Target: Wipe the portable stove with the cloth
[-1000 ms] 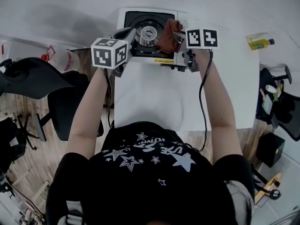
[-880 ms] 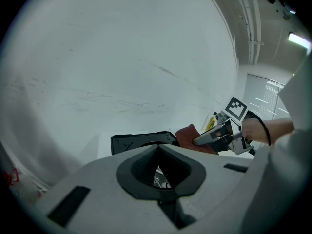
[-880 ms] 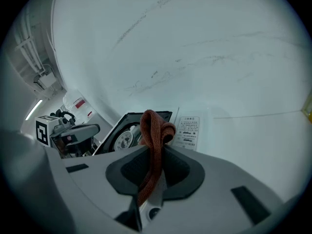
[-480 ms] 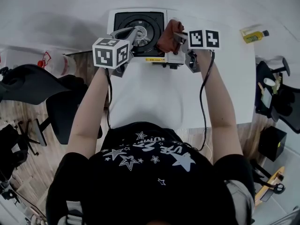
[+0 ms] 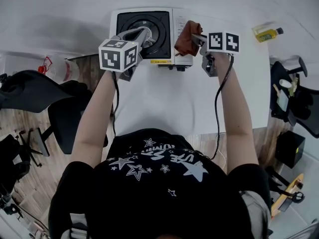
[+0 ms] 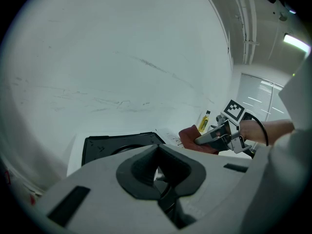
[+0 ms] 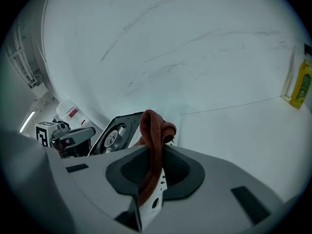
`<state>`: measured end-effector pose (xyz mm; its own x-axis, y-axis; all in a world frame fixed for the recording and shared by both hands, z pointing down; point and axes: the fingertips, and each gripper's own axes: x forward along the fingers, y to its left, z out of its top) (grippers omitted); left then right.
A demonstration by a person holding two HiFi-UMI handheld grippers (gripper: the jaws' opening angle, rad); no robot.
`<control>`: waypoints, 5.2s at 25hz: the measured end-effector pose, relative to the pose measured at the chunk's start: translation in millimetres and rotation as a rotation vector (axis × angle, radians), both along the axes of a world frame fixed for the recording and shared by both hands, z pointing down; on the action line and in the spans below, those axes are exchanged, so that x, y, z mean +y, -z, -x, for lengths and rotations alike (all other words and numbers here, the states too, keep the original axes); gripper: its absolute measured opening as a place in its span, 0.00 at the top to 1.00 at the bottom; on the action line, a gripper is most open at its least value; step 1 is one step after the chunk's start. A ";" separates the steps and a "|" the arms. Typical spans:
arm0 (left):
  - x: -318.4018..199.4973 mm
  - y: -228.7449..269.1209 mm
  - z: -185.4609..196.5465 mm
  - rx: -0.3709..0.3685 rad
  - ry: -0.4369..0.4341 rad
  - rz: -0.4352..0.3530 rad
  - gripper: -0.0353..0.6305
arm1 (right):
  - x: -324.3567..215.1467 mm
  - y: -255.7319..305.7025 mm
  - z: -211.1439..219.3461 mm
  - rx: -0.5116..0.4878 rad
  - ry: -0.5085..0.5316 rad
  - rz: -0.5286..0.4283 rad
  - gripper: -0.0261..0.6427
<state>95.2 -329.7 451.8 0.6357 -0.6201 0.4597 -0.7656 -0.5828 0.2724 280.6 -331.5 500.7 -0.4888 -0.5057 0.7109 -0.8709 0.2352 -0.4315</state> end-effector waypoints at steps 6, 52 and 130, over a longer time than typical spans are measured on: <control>0.7 -0.9 1.1 0.005 0.000 0.001 0.94 | 1.9 0.8 -20.2 0.022 -0.046 -0.004 0.87; 55.9 -31.2 194.3 0.043 0.176 0.092 0.94 | 65.7 5.5 313.9 -0.105 0.383 -0.028 0.87; 82.1 -20.5 22.4 0.002 0.091 0.071 0.94 | 83.3 -8.7 -19.6 -0.073 -0.022 -0.030 0.86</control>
